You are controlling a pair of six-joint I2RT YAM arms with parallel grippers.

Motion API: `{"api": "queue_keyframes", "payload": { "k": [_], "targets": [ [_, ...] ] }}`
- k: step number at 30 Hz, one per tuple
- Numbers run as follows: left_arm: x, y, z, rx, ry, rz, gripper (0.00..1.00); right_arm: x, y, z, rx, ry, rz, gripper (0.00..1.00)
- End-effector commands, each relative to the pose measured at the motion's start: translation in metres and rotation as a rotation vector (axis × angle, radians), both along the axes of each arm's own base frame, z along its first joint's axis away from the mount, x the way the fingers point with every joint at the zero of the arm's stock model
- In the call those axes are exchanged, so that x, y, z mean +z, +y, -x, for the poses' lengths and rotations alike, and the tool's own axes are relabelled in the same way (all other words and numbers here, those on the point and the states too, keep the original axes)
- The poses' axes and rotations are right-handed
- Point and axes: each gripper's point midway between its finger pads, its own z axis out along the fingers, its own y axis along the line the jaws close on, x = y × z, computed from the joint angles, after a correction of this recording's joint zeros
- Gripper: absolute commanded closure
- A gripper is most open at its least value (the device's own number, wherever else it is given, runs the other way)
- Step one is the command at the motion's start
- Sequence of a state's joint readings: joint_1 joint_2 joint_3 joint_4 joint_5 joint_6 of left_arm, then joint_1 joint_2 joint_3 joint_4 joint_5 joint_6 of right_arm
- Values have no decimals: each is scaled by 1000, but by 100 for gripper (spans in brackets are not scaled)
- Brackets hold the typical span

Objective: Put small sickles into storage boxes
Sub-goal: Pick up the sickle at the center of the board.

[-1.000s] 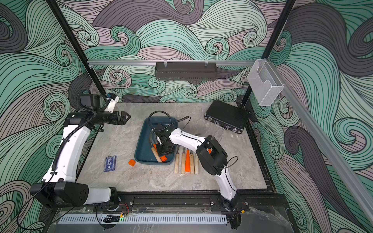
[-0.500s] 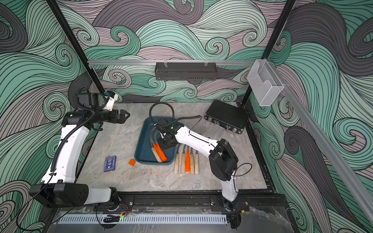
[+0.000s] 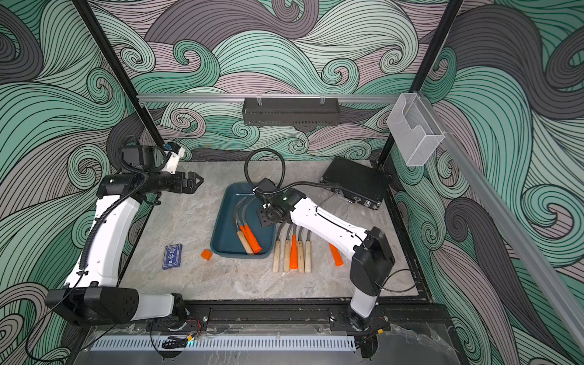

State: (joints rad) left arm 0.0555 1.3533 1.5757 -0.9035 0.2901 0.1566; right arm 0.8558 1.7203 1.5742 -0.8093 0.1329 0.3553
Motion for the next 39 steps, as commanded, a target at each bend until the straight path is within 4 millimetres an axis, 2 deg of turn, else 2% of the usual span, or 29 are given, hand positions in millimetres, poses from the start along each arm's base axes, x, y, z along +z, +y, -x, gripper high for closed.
{"api": "queue_keyframes", "payload": {
  "k": [1, 2, 3, 4, 5, 7, 11, 18, 24, 33, 39],
  "targets": [
    [18, 0, 6, 8, -34, -6, 2, 22, -29, -15, -89, -126, 59, 54],
    [18, 0, 6, 6, -31, -6, 1, 27, -38, -15, -113, -138, 66, 54],
    [19, 0, 6, 6, -31, -4, 1, 30, -49, -15, -140, -124, 67, 40],
    [19, -1, 6, 6, -31, -3, 2, 29, -56, -14, -151, -101, 44, 15],
    [20, -1, 6, 6, -32, -2, 2, 25, -64, -14, -172, -65, -2, 1],
    [19, -1, 5, 6, -32, 1, 1, 14, -75, -15, -195, 20, -75, 1],
    [17, -1, 4, 10, -30, 8, 1, 8, -90, -14, -221, 33, -53, 1],
    [15, -2, 4, 2, -21, 7, 1, -14, -86, -2, -197, 100, -108, 2],
    [11, -3, 7, -12, -12, 4, 1, -16, -83, 11, -177, 113, -180, 12],
    [10, -12, 15, -45, 4, 42, 1, -17, -100, 25, -251, 89, -230, 18],
    [11, -16, 16, -59, 11, 62, 1, -10, -112, 34, -281, 50, -257, 17]
  ]
}}
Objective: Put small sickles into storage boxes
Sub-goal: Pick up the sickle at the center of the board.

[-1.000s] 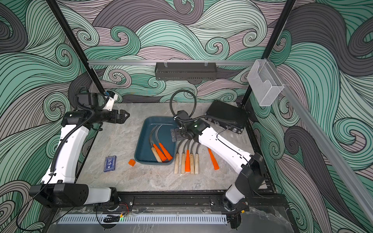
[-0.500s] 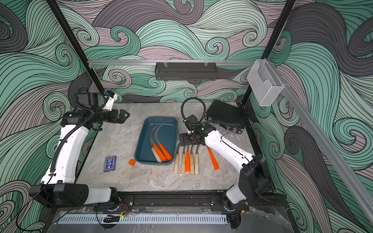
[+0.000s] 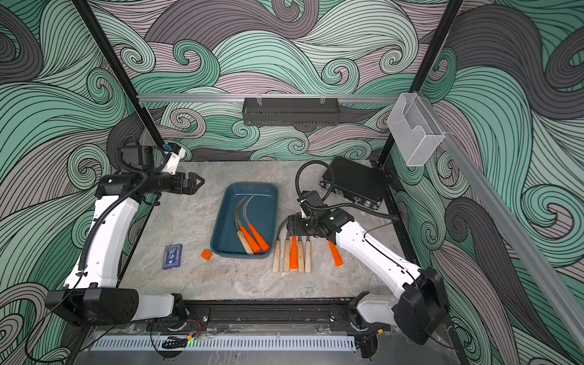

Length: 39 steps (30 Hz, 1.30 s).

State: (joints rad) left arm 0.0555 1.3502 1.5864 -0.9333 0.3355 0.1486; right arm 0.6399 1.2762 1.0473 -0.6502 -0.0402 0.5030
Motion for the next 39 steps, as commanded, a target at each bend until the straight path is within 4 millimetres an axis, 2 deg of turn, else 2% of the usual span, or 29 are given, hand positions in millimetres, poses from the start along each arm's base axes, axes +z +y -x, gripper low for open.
{"api": "queue_keyframes", "payload": {
  "k": [1, 5, 12, 18, 23, 28, 34, 36, 39],
  "targets": [
    [10, -10, 11, -41, -3, 29, 1, 12, -8, 0, -50, -50, -29, 17],
    [10, -10, 9, -51, 3, 26, 1, 15, -16, 4, -72, -69, -33, 21],
    [8, -12, 12, -62, 23, 28, 1, 11, -15, 16, -67, -24, -70, 26],
    [13, -14, 19, -73, -1, 28, 1, 25, -34, 32, -110, -67, -90, 27],
    [20, -21, 24, -93, 2, 63, 1, 33, -40, 41, -120, -82, -118, 28],
    [20, -22, 31, -104, -7, 52, 1, 30, -37, 49, -86, -56, -127, 29],
    [7, -24, 37, -112, 44, 47, 2, 22, -35, 56, -56, -22, -131, 28],
    [7, -30, 43, -162, 50, 60, 2, 19, -32, 58, -42, -12, -139, 29],
    [12, -30, 50, -168, 44, 45, 1, 18, -28, 61, -11, 1, -144, 28]
  ]
}}
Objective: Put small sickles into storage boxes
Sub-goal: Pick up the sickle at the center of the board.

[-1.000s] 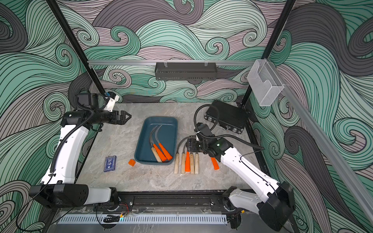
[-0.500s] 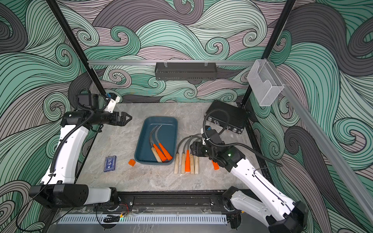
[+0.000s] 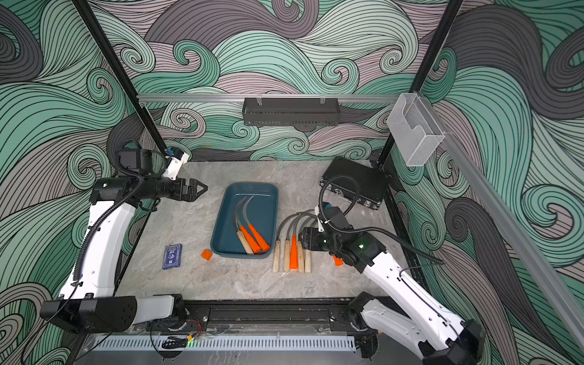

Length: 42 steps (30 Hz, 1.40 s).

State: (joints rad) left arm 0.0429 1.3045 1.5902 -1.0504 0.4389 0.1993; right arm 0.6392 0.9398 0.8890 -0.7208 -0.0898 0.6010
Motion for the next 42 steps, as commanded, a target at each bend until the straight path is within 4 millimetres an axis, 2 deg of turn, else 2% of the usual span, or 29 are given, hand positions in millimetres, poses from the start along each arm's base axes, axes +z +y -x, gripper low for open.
{"api": "queue_keyframes", "payload": {
  "k": [1, 3, 6, 9, 12, 21, 23, 26, 29, 34, 37, 42],
  "targets": [
    [10, -5, 17, -44, -4, -16, 1, -5, 5, 6, 50, 25, -4, 28],
    [6, 3, 17, -15, 1, -55, 1, -8, 5, 6, 59, 28, 4, 28],
    [-4, -1, 24, -63, 17, -66, 1, -18, 4, 10, 61, 52, 10, 29],
    [-14, 6, 25, -25, 37, -90, 1, -25, 1, 12, 37, 57, -3, 29],
    [-18, 13, 30, 5, 68, -119, 1, -29, -7, 14, 40, 43, 43, 29],
    [-12, 21, 42, 86, 51, -120, 1, -29, -6, 18, 66, 86, 70, 30],
    [-4, 12, 48, 48, 62, -78, 1, -27, -8, 15, 48, 78, 74, 30],
    [10, 7, 39, 28, 33, -59, 1, -28, -12, 11, 22, 66, 88, 31],
    [16, 9, 21, 40, 36, -58, 1, -29, -13, 8, -2, 64, 90, 31],
    [21, 6, 7, 18, 19, -52, 1, -28, -8, 6, -6, 87, 78, 32],
    [19, 9, 7, 22, 19, -72, 1, -27, -7, 9, 9, 99, 79, 33],
    [10, 5, 20, 9, 35, -56, 2, -32, -12, 10, 19, 85, 109, 33]
  ]
}}
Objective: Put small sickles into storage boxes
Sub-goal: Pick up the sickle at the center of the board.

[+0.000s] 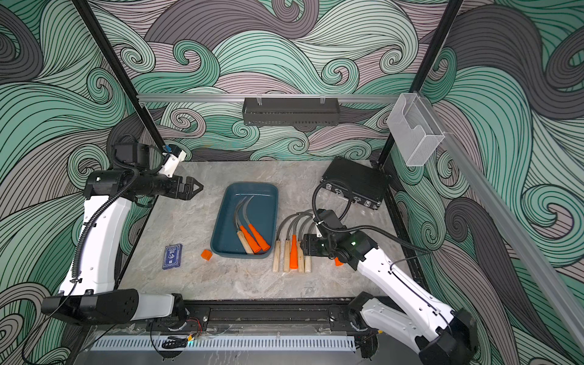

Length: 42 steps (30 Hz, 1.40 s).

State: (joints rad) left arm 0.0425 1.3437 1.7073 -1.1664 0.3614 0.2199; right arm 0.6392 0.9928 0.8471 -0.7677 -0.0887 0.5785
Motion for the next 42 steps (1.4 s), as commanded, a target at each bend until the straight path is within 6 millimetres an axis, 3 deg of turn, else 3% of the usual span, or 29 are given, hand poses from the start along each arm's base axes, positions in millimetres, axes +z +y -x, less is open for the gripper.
{"api": "queue_keyframes", "payload": {
  "k": [1, 7, 12, 17, 27, 42],
  "targets": [
    [-1, -6, 16, -31, -14, 6, 1, 2, -6, 0, 4, -24, 23, 34],
    [-13, -5, 19, -9, -21, 13, 2, -14, -3, 16, 74, 81, 48, 36],
    [-26, -4, 32, -15, -22, -5, 2, -20, -3, 16, 87, 125, 89, 35],
    [-29, -4, 31, -29, -22, -13, 2, -33, -9, 15, 25, 132, 94, 36],
    [-28, -20, 16, -70, -28, 85, 1, -38, -36, 6, -63, 152, 217, 36],
    [-25, -34, 19, -142, -39, 139, 1, -64, -82, -13, -208, 249, 329, 34]
  ]
}}
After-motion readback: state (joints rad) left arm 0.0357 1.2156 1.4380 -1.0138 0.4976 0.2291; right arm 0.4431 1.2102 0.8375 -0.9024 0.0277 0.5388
